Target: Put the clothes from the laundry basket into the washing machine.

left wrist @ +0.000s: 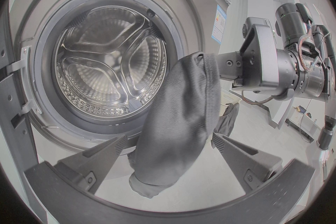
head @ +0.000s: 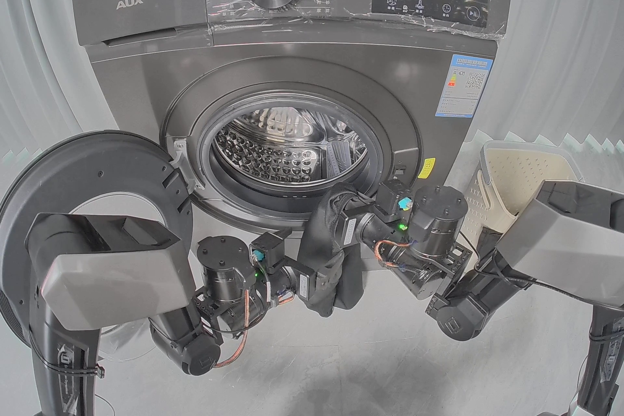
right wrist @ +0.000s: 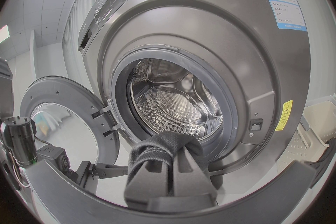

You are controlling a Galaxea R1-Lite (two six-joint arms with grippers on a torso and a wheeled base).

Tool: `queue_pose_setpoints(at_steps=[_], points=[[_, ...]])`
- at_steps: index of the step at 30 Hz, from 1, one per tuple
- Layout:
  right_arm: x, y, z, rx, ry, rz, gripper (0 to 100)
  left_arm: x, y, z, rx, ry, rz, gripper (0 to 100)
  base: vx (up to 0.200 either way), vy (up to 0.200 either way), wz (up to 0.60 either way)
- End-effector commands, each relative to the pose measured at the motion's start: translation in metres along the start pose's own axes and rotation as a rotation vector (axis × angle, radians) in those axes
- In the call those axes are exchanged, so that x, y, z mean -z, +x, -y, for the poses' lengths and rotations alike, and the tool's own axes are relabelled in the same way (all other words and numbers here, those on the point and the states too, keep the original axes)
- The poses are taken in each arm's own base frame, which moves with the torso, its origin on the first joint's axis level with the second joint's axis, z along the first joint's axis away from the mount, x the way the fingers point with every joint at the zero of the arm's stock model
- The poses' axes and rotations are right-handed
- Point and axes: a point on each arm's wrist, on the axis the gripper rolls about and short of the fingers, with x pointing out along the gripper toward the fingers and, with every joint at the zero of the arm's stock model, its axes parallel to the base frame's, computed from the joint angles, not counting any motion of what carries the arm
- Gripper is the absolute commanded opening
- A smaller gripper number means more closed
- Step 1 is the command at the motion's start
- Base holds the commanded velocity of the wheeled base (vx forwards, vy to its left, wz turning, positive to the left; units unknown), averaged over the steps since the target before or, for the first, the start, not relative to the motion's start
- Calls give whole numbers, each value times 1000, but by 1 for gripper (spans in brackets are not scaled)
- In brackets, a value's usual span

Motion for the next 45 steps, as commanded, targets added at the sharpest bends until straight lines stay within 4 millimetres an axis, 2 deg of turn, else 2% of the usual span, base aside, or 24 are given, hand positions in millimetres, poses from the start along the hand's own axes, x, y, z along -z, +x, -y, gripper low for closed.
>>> queue_pose_setpoints(at_steps=[1, 8, 15, 30, 35, 41, 45], points=[[1, 1, 0, 1, 0, -1, 0, 2, 2, 0, 1, 0, -2, 100, 0, 0, 0], [1, 0, 0, -1, 0, -1, 0, 7, 9, 2, 1, -6, 1, 100, 0, 0, 0], [-3, 0, 0, 0, 3, 8, 0, 11, 24, -10, -110, -15, 34, 100, 0, 0, 0], [-4, 1, 4, 10, 1, 12, 0, -2, 9, -43, -196, -10, 36, 100, 0, 0, 0], [-2, 4, 4, 10, 1, 12, 0, -3, 8, -36, -170, -8, 37, 100, 0, 0, 0], [-3, 5, 3, 10, 2, 16, 0, 1, 11, -16, -80, -6, 25, 100, 0, 0, 0], [-3, 5, 3, 10, 4, 16, 0, 4, 15, -14, -68, -5, 26, 100, 0, 0, 0]])
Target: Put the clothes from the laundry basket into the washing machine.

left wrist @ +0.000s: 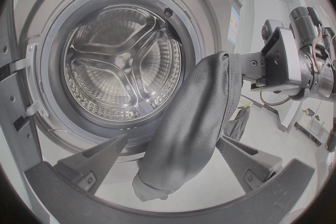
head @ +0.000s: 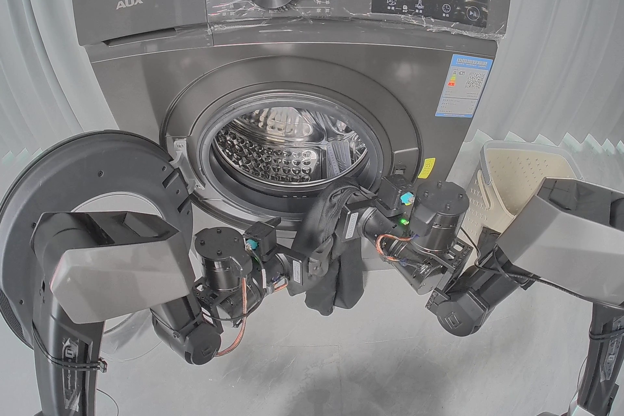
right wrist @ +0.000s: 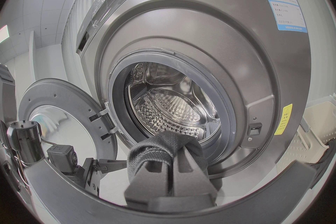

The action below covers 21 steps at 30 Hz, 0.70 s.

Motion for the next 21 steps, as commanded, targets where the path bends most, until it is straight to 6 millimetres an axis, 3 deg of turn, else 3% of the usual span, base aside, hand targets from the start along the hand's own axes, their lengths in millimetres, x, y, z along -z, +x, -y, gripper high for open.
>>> queue_pose_setpoints(at_steps=[1, 13, 14, 21], points=[[1, 0, 0, 0, 0, -1, 0, 4, 3, 4, 9, 2, -2, 100, 0, 0, 0], [1, 0, 0, 0, 0, -3, 0, 8, 18, 0, -25, 1, 26, 100, 0, 0, 0], [1, 1, 0, 1, 0, -2, 0, 8, 18, -1, -32, 2, 25, 0, 0, 0, 0], [1, 0, 1, 3, 0, -2, 0, 8, 13, -4, -41, 6, 13, 0, 0, 0, 0]])
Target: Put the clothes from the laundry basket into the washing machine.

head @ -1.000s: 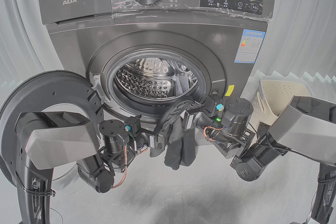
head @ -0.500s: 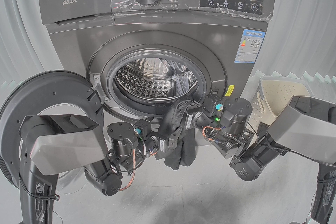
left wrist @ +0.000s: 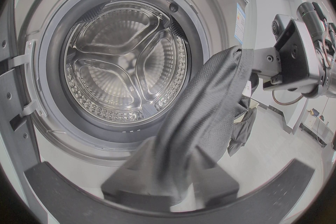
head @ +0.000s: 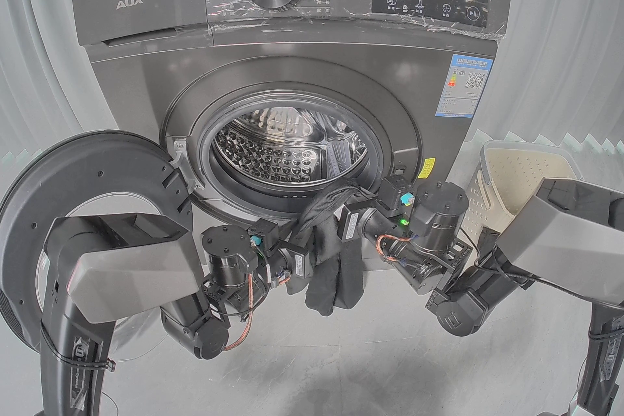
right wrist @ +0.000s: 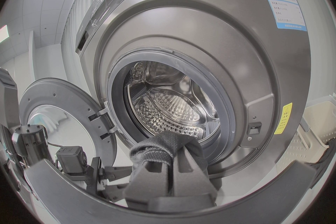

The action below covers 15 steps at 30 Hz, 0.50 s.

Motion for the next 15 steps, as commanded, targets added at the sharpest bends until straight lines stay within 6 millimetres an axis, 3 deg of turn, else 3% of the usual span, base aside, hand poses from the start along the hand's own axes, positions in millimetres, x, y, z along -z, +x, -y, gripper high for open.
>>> queue_pose_setpoints(at_steps=[1, 9, 15], points=[[0, 0, 0, -1, 0, 0, 0, 1, -3, 0, 0, 2, -10, 0, 0, 0, 0], [1, -1, -1, -2, 0, -3, 0, -2, -2, -3, -2, 0, 1, 0, 0, 0, 0], [14, -4, -1, -8, -8, -40, 0, -43, -15, -11, -1, -10, 90, 0, 0, 0, 0]])
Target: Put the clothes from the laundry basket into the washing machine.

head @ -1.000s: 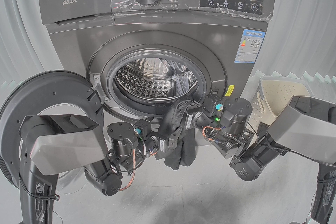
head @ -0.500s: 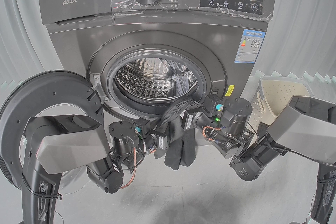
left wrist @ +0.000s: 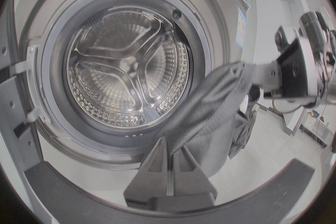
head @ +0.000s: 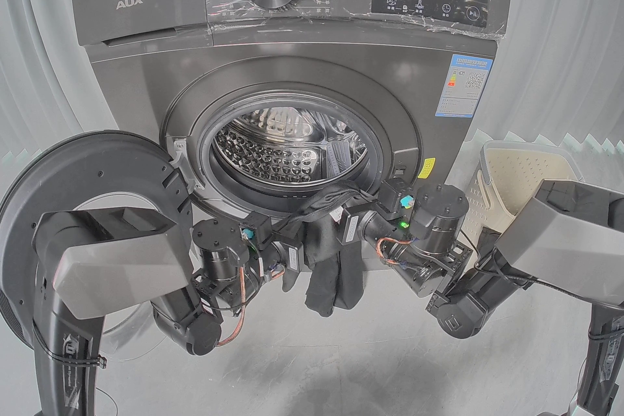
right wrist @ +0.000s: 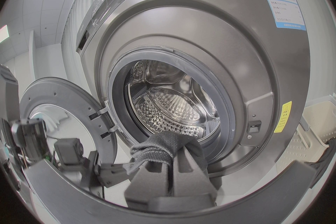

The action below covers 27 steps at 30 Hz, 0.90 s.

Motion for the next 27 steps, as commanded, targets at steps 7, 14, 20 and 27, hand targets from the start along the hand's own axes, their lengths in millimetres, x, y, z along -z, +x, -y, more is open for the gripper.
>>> queue_pose_setpoints(at_steps=[7, 14, 20, 27], points=[[34, -3, -3, -44, -14, -85, 0, -72, -34, -7, 14, -7, 140, 0, 0, 0, 0], [44, -6, -8, -83, -9, -109, 100, -90, -42, -10, 20, -7, 188, 0, 0, 0, 0], [62, -5, 2, -60, -22, -157, 100, -102, -46, -8, 47, 0, 221, 0, 0, 0, 0], [73, -4, 5, -51, -30, -183, 100, -102, -47, -8, 49, 1, 220, 0, 0, 0, 0]])
